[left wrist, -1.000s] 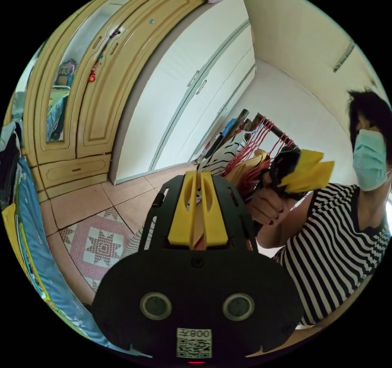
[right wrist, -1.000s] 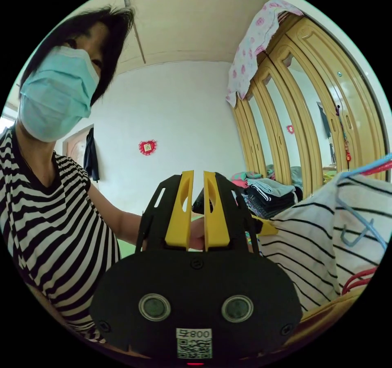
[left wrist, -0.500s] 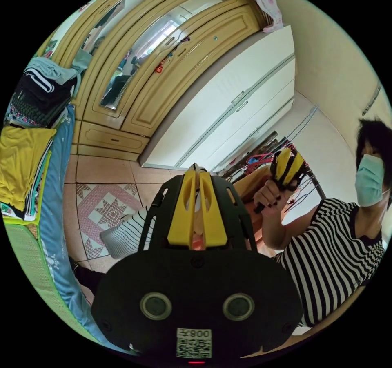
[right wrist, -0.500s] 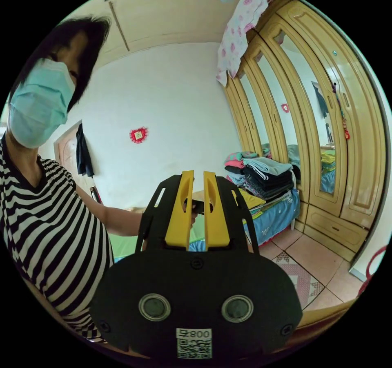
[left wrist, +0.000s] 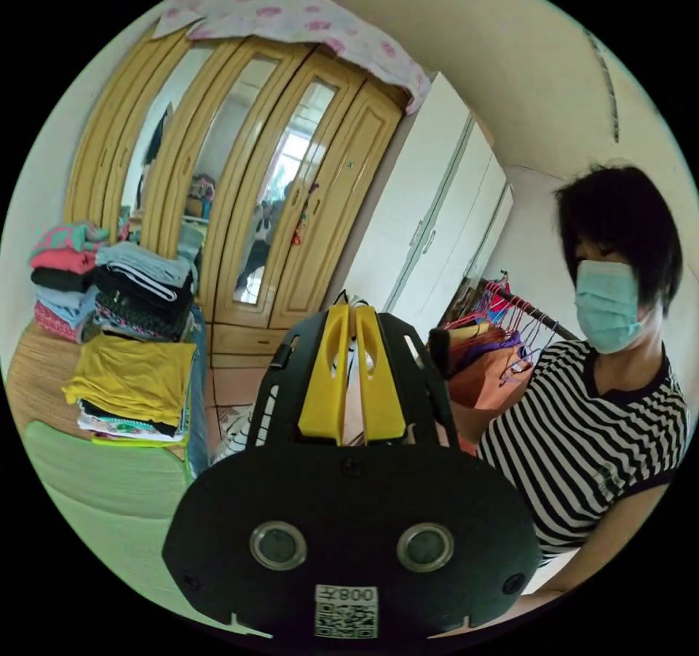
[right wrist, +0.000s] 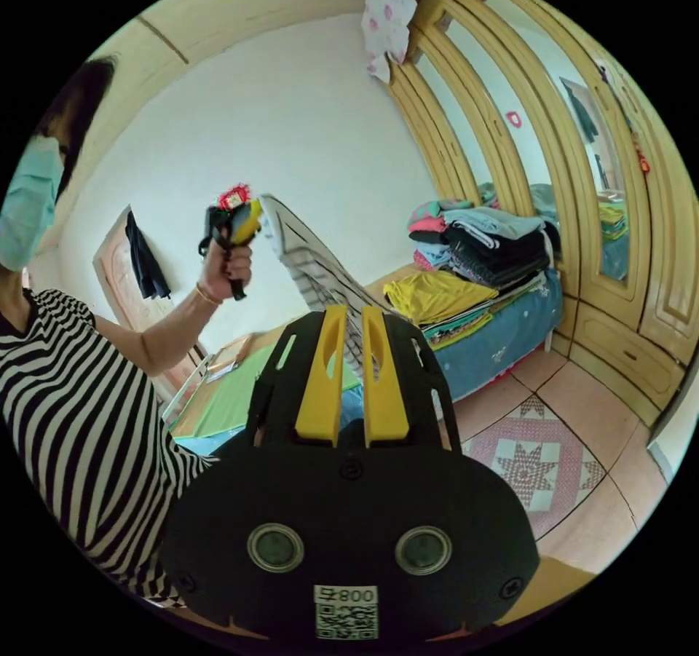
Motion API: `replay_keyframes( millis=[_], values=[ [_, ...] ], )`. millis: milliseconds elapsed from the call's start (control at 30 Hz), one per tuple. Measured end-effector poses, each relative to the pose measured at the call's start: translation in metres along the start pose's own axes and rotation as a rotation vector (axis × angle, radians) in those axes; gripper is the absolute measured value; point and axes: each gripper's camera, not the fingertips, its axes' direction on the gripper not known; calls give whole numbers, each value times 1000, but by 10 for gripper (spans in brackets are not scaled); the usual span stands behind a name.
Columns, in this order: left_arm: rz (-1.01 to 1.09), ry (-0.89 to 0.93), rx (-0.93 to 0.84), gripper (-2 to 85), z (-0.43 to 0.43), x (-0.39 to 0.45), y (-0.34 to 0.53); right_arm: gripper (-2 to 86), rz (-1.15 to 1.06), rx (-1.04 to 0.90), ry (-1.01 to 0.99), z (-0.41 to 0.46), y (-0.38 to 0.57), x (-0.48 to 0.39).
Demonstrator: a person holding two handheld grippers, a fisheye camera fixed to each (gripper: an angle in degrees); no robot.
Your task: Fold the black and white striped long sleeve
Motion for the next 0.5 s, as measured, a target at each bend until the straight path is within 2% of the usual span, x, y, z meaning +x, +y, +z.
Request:
replay_keyframes(
  millis=[233,500],
  values=[
    [63,-63,151,13,-137,64,30,36,48,-293,2,183,104,9],
    [106,-91,194,13,-242,122,74,83,50,-396,-249,315,211,-5]
  ],
)
